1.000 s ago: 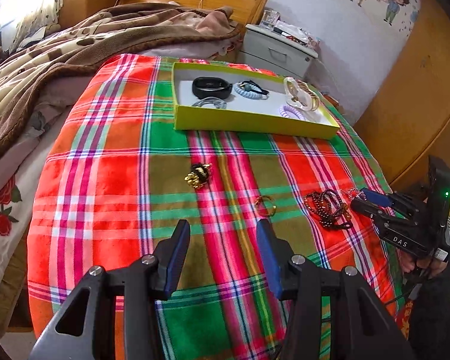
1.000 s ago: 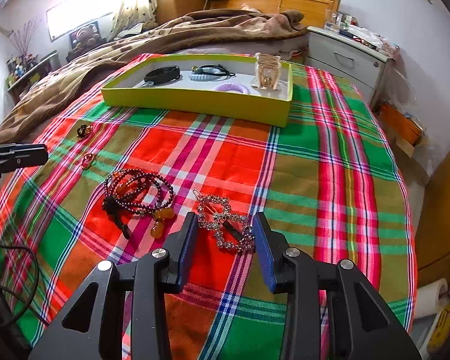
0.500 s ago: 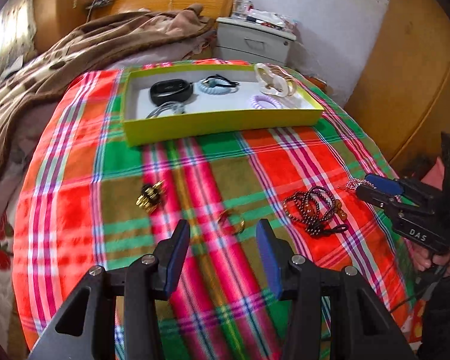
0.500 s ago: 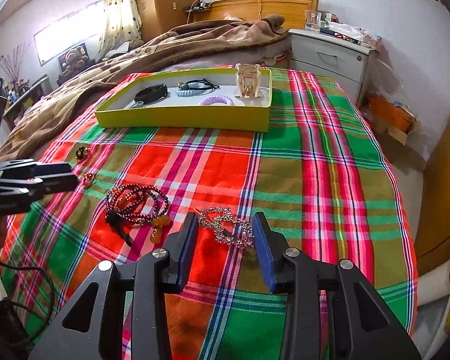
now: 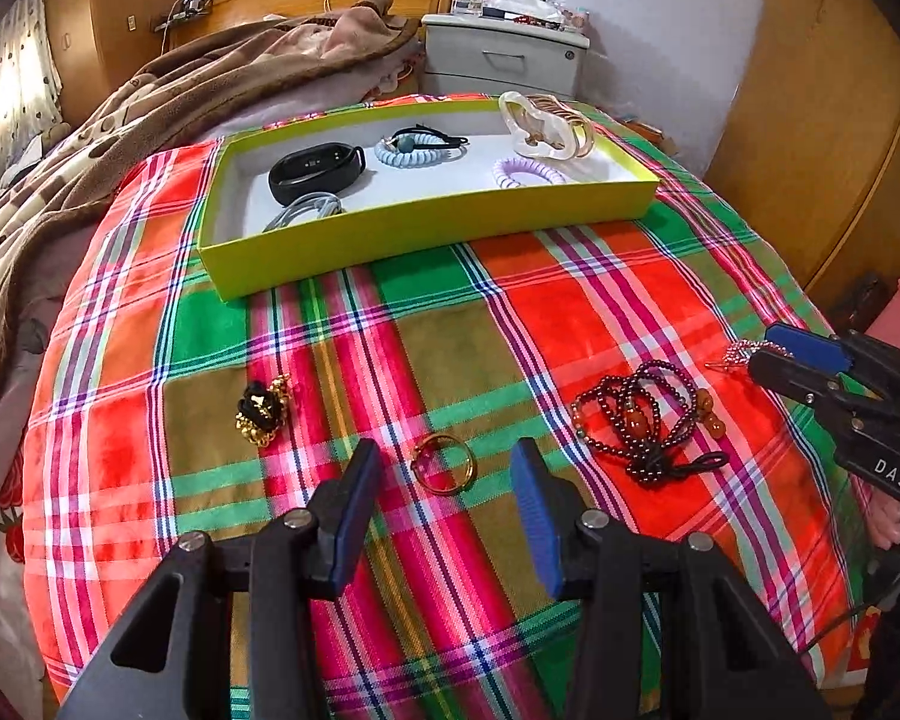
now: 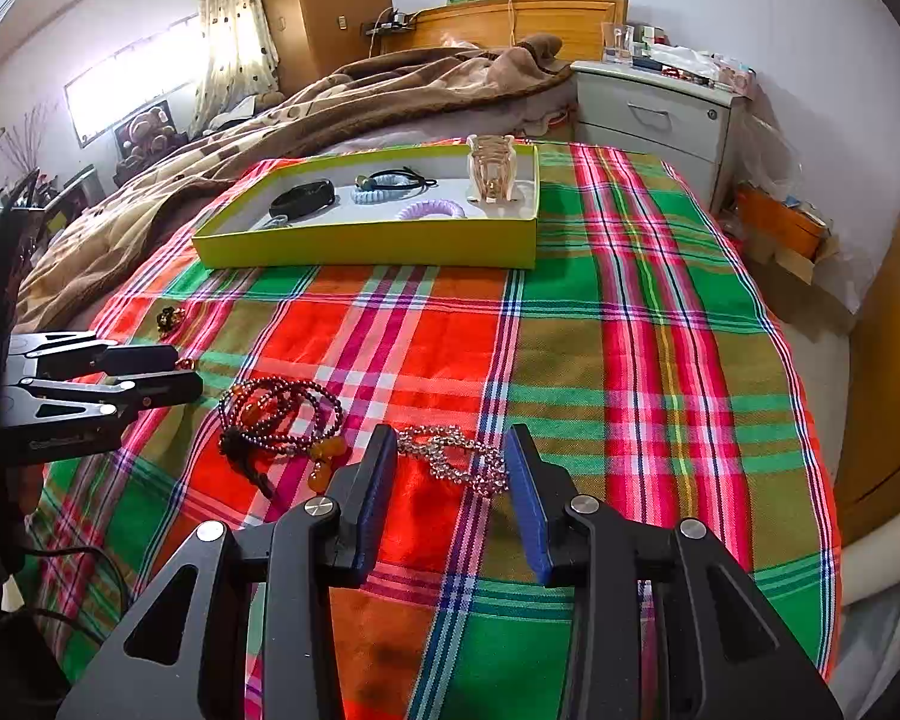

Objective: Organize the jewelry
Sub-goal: 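Grasp the gold ring with the left tool while the right tool grasps the rhinestone clip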

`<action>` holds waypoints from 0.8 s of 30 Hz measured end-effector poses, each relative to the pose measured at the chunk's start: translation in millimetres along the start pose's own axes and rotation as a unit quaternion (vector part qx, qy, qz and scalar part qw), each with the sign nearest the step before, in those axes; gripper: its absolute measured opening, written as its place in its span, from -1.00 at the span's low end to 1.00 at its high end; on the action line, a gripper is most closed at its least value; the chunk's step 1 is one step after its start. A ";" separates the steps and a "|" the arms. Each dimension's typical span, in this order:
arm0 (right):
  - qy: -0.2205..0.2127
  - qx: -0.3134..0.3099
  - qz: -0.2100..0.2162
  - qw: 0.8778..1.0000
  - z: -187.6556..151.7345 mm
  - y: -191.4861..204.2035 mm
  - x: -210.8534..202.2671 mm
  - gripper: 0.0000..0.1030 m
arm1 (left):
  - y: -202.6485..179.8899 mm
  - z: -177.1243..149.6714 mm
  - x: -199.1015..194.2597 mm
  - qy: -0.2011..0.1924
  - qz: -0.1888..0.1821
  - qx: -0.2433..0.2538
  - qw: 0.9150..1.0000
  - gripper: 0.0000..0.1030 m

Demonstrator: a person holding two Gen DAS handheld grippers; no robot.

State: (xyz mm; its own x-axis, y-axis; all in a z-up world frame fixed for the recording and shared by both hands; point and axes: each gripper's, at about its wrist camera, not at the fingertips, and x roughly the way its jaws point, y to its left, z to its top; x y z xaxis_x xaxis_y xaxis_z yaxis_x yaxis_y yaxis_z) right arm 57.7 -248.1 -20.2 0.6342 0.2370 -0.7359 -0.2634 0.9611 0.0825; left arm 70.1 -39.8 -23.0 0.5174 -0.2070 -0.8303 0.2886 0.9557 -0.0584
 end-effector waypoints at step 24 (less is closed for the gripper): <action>-0.011 0.006 -0.001 1.000 4.7 3.7 -4.3 -0.25 | 14.1 1.9 -14.0 -0.020 -0.007 -0.014 1.000 -0.56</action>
State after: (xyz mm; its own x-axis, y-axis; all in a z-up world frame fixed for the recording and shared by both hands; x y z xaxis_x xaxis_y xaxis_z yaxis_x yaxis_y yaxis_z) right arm 57.4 -244.8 -13.5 0.6510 0.2388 -0.7205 -0.2545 0.9630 0.0892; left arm 68.5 -23.9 -11.2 0.5464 -0.2275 -0.8060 0.2726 0.9583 -0.0857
